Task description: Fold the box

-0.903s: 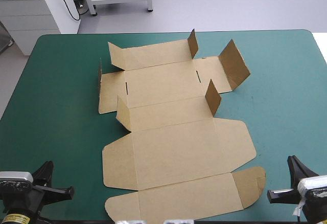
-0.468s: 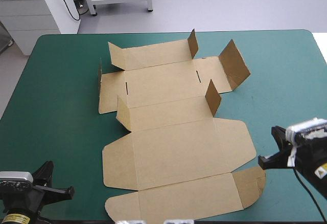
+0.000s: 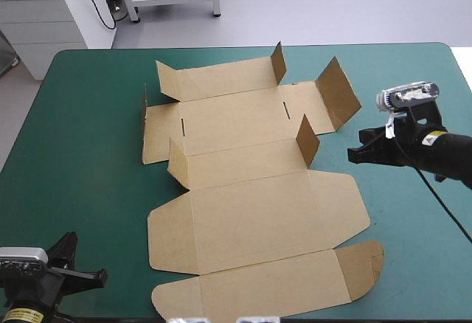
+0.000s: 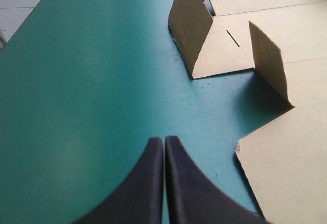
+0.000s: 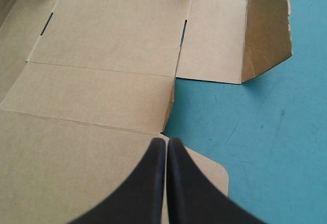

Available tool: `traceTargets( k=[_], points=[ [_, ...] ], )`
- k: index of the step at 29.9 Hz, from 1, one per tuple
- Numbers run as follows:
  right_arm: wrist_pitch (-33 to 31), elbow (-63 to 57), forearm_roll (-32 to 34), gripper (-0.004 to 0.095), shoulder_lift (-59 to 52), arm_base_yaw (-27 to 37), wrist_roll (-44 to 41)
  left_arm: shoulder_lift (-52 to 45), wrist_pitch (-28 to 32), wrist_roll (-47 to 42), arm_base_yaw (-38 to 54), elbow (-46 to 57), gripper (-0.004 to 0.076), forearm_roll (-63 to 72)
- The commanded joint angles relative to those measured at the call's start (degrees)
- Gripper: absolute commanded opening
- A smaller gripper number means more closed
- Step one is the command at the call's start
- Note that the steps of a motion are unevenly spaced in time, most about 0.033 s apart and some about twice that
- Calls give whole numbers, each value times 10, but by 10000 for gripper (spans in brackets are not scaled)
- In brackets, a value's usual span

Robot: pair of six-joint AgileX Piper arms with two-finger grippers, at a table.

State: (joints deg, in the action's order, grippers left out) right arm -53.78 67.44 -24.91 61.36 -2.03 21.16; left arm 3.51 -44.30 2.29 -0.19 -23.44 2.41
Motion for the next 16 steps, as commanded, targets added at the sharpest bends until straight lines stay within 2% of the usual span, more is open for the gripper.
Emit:
traceTargets(
  k=[1,5,13,16],
  points=[
    [15,44,-15,2,45,-3,2,7,44,-1,-3,-13,-8,4],
    [13,73,-3,3,99,-14,5,7,44,-1,-3,-13,-8,4],
    [16,146,163,1,208,-129,-104,7,44,-1,-3,-13,-8,4],
    [14,169,182,1,245,-145,-112,7,44,-1,-3,-13,-8,4]
  ],
)
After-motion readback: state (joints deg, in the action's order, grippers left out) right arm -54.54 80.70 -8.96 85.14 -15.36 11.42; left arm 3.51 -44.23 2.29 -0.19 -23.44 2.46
